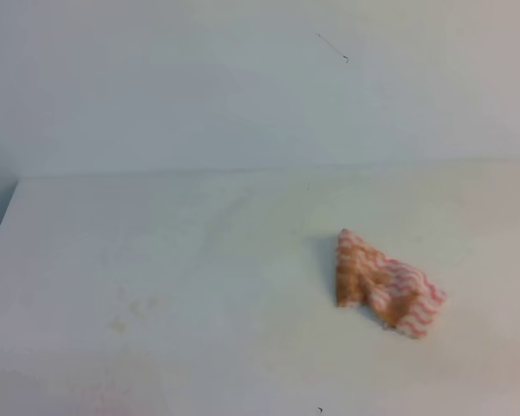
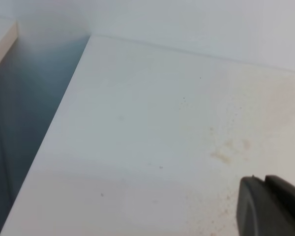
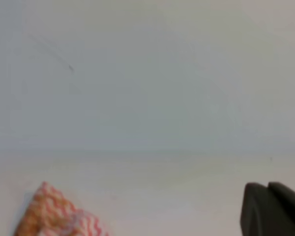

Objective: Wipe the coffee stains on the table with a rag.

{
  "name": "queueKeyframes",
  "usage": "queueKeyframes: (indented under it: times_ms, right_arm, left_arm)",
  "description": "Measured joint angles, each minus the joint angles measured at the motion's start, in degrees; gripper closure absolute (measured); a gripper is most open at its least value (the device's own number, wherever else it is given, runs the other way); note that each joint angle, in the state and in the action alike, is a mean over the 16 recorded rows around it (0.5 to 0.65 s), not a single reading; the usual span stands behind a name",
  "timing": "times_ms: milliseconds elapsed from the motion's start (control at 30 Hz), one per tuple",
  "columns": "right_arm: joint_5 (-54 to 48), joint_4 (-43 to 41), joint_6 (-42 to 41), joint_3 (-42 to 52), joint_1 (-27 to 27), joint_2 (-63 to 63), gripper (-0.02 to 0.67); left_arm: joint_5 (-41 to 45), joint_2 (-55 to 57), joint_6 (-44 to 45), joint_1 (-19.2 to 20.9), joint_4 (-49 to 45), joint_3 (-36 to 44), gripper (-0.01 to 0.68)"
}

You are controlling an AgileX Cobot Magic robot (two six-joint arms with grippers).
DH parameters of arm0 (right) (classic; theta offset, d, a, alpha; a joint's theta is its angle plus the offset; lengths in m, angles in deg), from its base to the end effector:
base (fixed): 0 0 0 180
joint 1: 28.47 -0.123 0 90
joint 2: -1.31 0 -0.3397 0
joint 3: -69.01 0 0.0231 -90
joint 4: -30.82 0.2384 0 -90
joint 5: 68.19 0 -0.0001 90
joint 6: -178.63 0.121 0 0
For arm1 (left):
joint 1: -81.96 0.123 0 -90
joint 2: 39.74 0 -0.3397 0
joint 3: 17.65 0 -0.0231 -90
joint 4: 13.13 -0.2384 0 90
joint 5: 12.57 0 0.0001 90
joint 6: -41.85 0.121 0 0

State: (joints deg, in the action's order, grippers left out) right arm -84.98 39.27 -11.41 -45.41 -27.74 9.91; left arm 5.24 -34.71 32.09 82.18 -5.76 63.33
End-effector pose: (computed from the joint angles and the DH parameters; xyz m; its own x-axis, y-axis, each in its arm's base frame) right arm 0.0081 0.0050 0.2592 -0.0129 -0.0338 -0.9993 -0.0302 0.9990 -0.0334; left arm 0.0153 -0.0047 0.1637 -0.2364 -0.2894 -0.9276 -0.0355 0.9566 -0.2894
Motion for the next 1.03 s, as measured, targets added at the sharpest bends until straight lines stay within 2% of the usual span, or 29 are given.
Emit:
queueKeyframes:
  times_ms: [133,300,500,1033]
  right_arm:
    - [0.99,0.45,-0.03,7.68,0.05,-1.93,0.652]
    - [0.13,-0.48,-0.09,12.53,0.11,-2.72,0.652]
    - [-2.65,-1.72,-0.13,13.13,0.15,-2.72,0.652]
    - [-2.52,-2.08,-0.13,13.14,0.15,-2.72,0.652]
  left_arm:
    - [-0.03,0.0,0.0,0.0,0.0,0.0,0.672]
    - [-0.06,0.0,0.0,0.0,0.0,0.0,0.672]
    - [-0.09,0.0,0.0,0.0,0.0,0.0,0.672]
    - [-0.09,0.0,0.0,0.0,0.0,0.0,0.672]
